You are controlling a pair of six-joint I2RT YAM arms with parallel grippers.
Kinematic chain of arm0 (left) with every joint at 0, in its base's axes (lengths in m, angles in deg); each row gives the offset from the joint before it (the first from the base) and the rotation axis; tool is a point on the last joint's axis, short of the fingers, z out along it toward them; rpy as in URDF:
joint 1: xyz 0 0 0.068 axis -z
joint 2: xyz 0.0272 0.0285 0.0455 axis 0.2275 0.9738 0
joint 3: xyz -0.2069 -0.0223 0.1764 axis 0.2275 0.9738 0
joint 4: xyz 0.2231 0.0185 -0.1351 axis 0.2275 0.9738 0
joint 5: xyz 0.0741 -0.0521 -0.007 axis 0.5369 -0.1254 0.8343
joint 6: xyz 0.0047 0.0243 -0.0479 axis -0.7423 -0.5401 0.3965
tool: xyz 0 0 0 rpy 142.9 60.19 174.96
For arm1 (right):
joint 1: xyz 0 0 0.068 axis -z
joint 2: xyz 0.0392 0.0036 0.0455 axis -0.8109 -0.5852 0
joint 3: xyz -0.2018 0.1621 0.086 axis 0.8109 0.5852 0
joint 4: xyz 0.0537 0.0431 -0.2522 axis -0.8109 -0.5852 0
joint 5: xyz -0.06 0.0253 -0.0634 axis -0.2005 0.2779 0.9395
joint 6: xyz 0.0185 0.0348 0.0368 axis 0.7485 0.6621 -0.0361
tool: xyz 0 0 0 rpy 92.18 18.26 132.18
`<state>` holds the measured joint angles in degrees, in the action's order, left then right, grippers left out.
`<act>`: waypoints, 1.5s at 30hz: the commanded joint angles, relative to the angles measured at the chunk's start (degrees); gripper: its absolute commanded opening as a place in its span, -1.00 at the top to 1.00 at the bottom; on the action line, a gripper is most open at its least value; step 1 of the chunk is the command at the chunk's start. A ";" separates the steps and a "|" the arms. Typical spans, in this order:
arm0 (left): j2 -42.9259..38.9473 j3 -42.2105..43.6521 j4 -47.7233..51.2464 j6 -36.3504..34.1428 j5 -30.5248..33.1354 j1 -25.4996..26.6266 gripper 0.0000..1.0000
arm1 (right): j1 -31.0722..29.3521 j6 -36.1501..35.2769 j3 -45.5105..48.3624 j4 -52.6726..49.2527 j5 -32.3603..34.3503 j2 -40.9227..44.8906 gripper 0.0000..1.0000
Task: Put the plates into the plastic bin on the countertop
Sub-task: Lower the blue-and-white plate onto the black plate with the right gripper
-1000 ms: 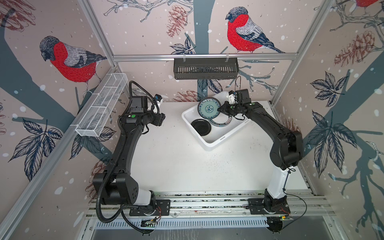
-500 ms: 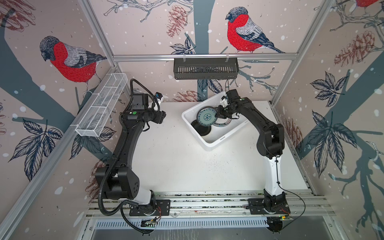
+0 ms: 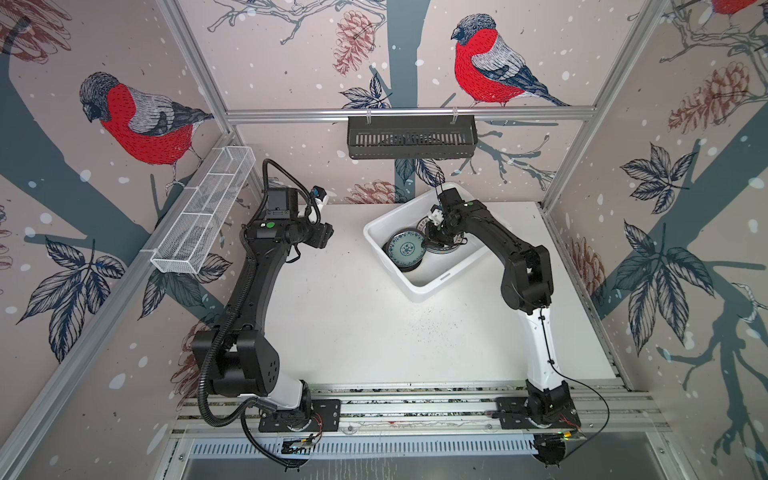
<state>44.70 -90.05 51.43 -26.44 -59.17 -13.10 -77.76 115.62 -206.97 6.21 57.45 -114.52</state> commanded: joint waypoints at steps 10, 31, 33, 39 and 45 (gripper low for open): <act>0.12 -0.49 0.19 0.01 -1.89 -0.05 -0.37 | -0.42 2.64 2.25 2.35 -0.47 -0.14 0.75; 0.12 -0.38 -0.10 0.28 -2.33 -0.05 -0.37 | -0.64 2.60 4.47 2.74 -0.83 -1.09 0.63; 0.12 -0.44 -0.15 0.27 -2.33 -0.05 -0.36 | -0.65 2.54 4.77 2.61 -0.74 -1.09 0.60; 0.03 0.11 -0.20 0.36 -2.50 -0.05 -0.36 | -0.76 2.59 5.32 2.65 -0.72 -1.09 0.54; 0.12 0.28 -0.17 0.45 -2.85 -0.05 -0.36 | -0.86 2.70 5.39 2.37 -0.66 -1.11 0.49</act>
<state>44.81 -89.81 51.62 -26.41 -60.68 -13.10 -78.44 118.18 -201.68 8.97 57.24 -115.37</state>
